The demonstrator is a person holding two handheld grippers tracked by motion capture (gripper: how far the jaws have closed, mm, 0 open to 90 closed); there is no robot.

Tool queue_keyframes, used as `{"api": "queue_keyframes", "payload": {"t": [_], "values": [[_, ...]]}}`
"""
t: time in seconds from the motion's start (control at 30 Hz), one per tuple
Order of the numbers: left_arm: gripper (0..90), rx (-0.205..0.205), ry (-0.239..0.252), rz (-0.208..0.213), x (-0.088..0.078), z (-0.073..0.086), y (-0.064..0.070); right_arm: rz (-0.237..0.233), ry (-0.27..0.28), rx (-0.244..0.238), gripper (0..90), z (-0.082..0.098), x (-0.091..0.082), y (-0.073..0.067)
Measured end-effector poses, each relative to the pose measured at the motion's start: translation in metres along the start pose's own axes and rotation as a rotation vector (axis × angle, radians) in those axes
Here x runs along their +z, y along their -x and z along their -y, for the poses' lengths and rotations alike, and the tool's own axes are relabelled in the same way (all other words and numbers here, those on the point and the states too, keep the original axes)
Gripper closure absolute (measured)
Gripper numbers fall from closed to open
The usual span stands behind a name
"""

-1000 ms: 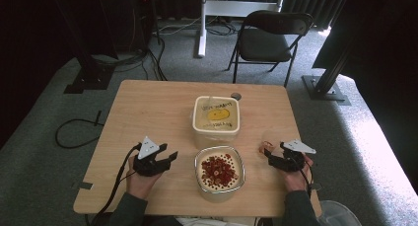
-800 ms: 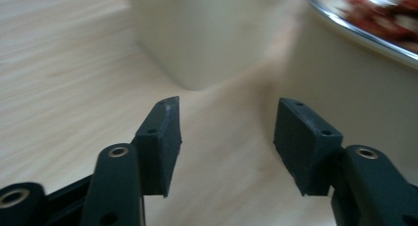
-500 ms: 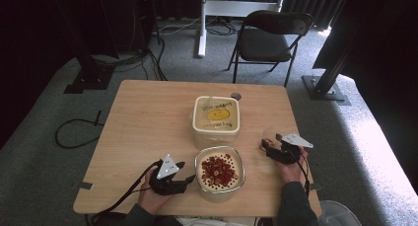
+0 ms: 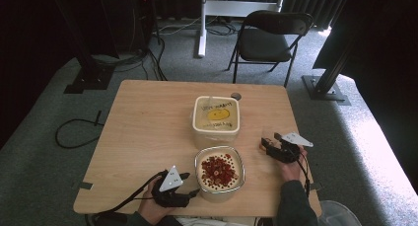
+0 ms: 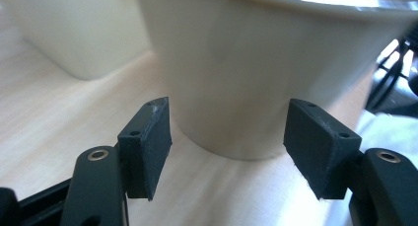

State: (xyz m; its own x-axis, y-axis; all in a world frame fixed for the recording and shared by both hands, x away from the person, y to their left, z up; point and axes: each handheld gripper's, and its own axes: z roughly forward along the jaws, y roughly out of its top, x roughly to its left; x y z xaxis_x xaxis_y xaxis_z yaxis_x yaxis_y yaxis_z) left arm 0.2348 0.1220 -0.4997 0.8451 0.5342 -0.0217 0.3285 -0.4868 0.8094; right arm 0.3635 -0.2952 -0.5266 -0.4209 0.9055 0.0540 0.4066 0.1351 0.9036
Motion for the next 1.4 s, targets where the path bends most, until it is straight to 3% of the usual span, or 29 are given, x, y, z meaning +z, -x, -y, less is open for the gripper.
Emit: {"api": "queue_keyframes", "payload": {"t": [0.23,0.37,0.5,0.93,1.4], "values": [[34.7,0.02,-0.011,0.052,0.009,0.002,0.002,0.007,0.028,0.002,35.4,-0.002,-0.01,-0.001],[32.6,0.056,-0.025,0.076,0.015,-0.001,0.004,0.015,0.043,0.0,35.3,-0.003,-0.018,-0.001],[32.8,0.054,-0.022,0.103,0.018,-0.003,-0.002,0.021,0.047,-0.001,35.3,-0.003,-0.025,0.0],[36.0,0.1,-0.021,0.111,0.044,-0.019,-0.006,0.038,0.05,-0.006,35.6,-0.003,-0.035,0.001],[37.8,0.094,-0.005,0.129,0.066,-0.032,-0.01,0.052,0.043,-0.015,36.3,-0.009,-0.045,0.001]]}}
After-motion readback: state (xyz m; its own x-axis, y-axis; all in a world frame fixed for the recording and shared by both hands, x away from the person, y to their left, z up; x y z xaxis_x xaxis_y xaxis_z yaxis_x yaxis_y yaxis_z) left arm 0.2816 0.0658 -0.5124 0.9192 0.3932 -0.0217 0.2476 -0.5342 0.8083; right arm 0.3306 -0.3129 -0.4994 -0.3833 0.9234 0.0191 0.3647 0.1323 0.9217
